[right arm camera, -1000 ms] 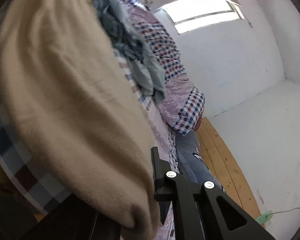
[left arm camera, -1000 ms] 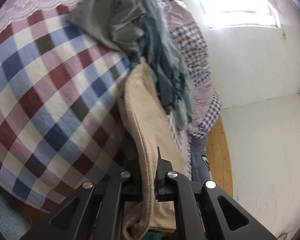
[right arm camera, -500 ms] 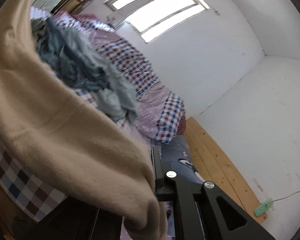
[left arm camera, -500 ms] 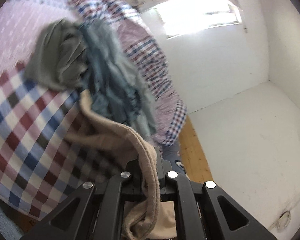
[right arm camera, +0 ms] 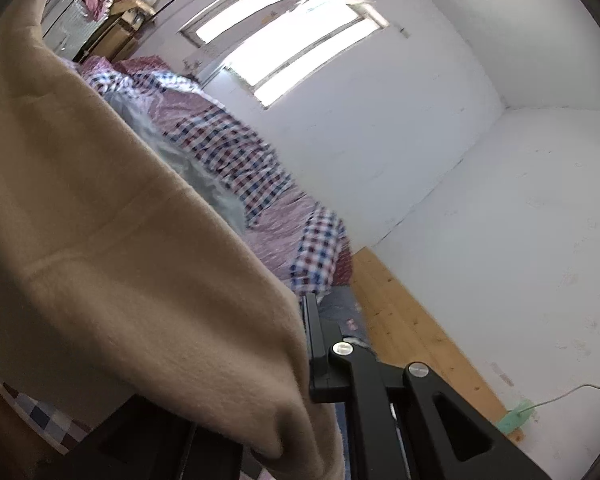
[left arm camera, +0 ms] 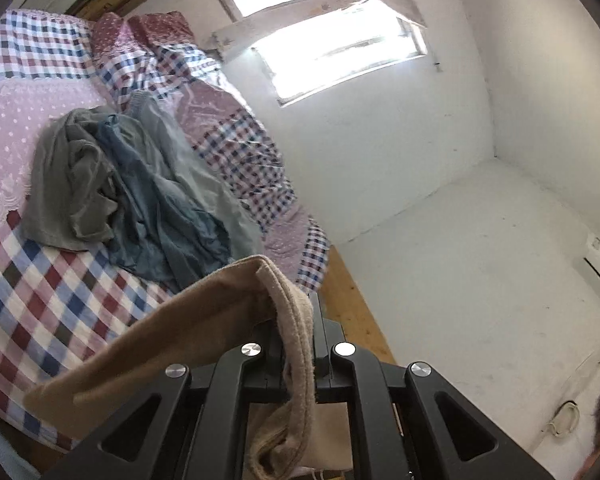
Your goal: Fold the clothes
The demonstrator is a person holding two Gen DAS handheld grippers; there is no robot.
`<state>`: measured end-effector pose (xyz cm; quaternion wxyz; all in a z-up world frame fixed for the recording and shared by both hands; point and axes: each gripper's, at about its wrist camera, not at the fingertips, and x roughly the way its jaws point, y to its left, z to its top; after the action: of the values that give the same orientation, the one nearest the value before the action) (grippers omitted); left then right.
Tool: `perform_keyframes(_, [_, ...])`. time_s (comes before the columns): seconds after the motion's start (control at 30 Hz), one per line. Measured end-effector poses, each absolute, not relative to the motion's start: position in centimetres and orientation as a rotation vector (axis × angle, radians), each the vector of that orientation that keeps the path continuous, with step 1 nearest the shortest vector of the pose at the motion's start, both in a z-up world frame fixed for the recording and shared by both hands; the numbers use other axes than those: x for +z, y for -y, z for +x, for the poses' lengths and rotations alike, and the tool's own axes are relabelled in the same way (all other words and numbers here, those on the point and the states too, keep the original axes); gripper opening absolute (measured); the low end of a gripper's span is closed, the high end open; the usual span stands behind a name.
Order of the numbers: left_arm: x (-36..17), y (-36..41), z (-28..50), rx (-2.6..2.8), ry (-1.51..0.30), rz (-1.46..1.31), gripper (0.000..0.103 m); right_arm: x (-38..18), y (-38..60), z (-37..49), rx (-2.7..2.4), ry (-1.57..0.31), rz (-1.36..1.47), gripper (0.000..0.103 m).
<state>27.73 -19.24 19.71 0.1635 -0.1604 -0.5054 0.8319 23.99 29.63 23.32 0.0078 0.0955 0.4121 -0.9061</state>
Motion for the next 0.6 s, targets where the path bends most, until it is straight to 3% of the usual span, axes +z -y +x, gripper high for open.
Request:
perform_keyframes(0.3, [14.5, 21.7, 21.4, 2.429, 1.564, -0.612, 0.005, 21.4, -27.0, 16.1, -2.690, -1.231, 0.489, 0.006])
perform_keyframes(0.6, [11.0, 22.8, 11.4, 2.480, 1.568, -0.821, 0.005, 15.6, -25.6, 3.6, -2.554, -1.194, 0.803, 0.009])
